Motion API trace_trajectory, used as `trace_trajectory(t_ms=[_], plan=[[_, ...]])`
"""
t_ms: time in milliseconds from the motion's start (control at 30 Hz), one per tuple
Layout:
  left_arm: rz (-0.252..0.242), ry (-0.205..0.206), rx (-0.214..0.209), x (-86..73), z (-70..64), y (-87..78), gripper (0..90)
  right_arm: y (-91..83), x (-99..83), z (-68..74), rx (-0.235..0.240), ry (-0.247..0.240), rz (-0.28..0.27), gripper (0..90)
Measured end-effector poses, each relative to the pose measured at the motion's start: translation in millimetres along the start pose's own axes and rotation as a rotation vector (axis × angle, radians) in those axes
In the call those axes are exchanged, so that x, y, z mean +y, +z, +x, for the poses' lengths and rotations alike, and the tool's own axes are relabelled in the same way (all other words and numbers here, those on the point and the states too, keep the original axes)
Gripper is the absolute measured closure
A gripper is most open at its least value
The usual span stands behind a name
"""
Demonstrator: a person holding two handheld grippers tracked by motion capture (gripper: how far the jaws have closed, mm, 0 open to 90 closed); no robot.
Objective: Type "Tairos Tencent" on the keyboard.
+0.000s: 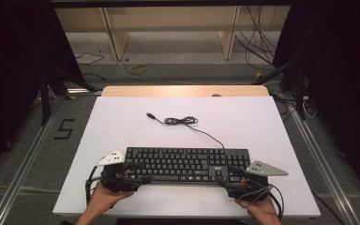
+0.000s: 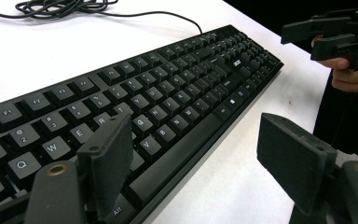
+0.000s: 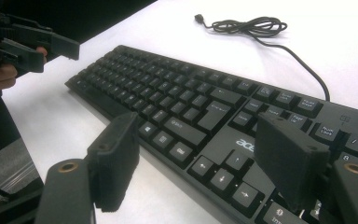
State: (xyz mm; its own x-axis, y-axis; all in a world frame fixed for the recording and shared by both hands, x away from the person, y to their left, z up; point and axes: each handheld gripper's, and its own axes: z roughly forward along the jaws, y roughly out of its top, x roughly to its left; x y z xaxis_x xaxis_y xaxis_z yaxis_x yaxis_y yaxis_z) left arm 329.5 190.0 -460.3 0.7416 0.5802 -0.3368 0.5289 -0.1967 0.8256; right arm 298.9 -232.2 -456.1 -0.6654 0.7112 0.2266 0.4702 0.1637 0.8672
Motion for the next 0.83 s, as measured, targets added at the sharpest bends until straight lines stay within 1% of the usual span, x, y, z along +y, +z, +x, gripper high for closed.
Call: trace_trajectory(t_ms=[67,267,333,533,833], plan=[[-0.004,-0.005,-0.003,0.0,-0.2,0.3,26.5,-0.1,0.1,-0.2,0.0,0.0,-0.001,32.0],[0.0,-0.002,0.002,-0.4,0.7,1.3,26.4,0.1,0.2,0.1,0.0,-0.002,-0.004,31.9],[-0.005,-0.008,0.003,-0.4,1.2,1.1,26.5,0.2,0.1,0.2,-0.001,0.0,-0.002,31.8],[-0.009,-0.001,0.011,-0.8,2.6,0.4,26.4,0.9,0.1,0.7,0.001,-0.004,-0.002,31.4],[-0.01,-0.004,0.015,-1.4,3.8,1.1,26.4,1.1,0.2,0.6,0.002,-0.003,-0.004,31.4]])
